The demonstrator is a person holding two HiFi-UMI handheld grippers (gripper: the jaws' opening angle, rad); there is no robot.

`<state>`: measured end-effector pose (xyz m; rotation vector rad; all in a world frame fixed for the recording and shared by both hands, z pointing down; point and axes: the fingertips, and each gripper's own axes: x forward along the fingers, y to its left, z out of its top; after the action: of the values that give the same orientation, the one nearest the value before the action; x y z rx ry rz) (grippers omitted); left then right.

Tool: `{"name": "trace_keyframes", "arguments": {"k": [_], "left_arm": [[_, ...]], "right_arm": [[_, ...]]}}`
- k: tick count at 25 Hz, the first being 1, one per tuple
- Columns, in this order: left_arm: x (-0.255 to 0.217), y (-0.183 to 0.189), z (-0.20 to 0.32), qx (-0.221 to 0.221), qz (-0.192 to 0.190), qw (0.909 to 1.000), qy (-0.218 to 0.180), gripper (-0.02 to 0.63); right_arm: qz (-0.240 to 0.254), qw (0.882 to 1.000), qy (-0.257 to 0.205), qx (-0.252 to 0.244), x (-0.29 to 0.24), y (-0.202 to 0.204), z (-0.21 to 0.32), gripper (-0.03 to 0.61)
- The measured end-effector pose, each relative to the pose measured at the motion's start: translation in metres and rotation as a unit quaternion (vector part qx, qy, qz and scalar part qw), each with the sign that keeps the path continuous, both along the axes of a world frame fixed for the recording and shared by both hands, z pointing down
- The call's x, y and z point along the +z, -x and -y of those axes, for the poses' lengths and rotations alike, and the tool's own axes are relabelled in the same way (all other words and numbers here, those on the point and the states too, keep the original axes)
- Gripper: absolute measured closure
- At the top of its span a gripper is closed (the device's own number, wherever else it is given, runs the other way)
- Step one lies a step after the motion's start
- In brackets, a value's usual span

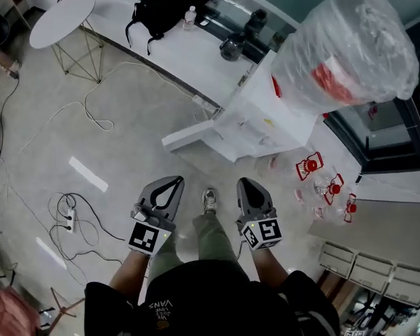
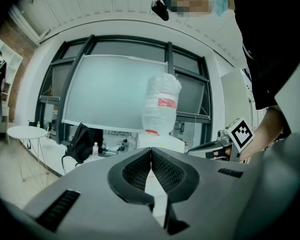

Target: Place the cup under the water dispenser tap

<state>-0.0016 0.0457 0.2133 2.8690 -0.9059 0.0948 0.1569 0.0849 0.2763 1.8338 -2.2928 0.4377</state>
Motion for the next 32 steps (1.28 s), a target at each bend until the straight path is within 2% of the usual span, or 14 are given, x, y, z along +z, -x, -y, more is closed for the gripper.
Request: {"name": "trace_keyframes", "arguments": {"k": [3,6,8,16,22,32], "left_arm": [[0.032,-0.005,0.011,-0.002,0.014,0.9999,-0.003,0.594],[0.066,-0.006,0.019,0.008,0.052,0.9983,-0.024,0.594],[0.091,-0.005,0.026,0.005,0.065,0.9977,-0.02,0.594],[0.179,0.004,0.053,-0.019,0.077,0.9963,0.033,0.594],[0.237,0.002,0.066,-0.018,0.067,0.9964,0.05,0.594],[0.341,0.018,0.071,-0.008,0.066,0.9946,0.08,0.594]], "right_arm": [[-0.004,1.0,0.017,-0.009,0.037,-0.002,0.016,0.532],[-0.003,0.999,0.037,-0.017,0.081,-0.004,0.032,0.532],[-0.002,0.998,0.052,-0.021,0.113,-0.006,0.045,0.532],[-0.025,0.993,0.112,-0.037,0.238,-0.01,0.088,0.532],[-0.047,0.986,0.155,-0.042,0.333,-0.015,0.109,0.532],[-0.109,0.963,0.239,-0.063,0.488,-0.029,0.126,0.531]]}}
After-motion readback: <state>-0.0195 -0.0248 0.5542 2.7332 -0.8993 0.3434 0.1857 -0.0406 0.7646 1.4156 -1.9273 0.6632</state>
